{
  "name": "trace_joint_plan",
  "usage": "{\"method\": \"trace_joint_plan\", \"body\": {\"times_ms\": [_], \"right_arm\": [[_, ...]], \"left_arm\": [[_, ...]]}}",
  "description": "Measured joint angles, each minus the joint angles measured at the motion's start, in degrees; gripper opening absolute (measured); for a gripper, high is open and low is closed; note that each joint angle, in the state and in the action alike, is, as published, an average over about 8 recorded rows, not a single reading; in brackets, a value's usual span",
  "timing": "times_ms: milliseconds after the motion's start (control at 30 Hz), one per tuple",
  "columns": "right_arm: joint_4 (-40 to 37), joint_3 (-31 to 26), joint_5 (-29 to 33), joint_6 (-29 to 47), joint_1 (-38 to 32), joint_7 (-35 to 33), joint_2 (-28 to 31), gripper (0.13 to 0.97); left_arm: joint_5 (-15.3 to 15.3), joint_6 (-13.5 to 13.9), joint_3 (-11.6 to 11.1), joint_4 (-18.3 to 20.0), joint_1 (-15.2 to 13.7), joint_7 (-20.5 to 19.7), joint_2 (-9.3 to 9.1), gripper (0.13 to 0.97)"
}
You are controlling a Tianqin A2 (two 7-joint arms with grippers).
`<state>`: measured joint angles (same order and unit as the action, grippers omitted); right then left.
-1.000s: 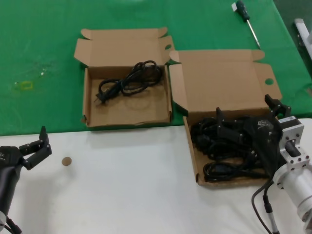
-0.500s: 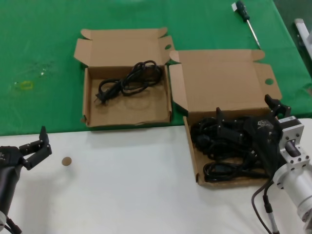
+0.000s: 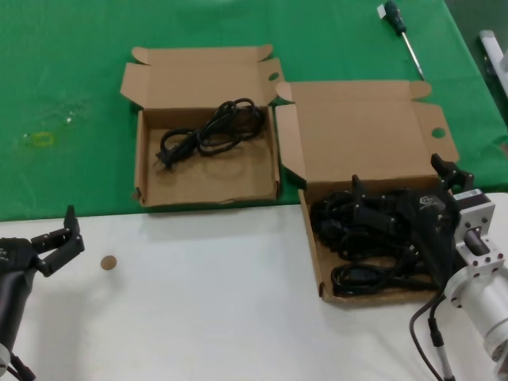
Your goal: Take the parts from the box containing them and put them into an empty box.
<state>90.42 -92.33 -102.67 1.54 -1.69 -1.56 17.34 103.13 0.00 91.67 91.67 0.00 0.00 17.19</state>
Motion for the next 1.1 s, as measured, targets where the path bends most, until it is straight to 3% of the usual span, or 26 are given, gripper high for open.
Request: {"method": "trace_joint_plan", "body": {"times_ms": [1100], "right_arm": [[0.00,0.00,0.00,0.00,0.00,0.00,0.00,0.966]], "left_arm": [[0.00,0.00,0.00,0.00,0.00,0.00,0.00,0.966]]}}
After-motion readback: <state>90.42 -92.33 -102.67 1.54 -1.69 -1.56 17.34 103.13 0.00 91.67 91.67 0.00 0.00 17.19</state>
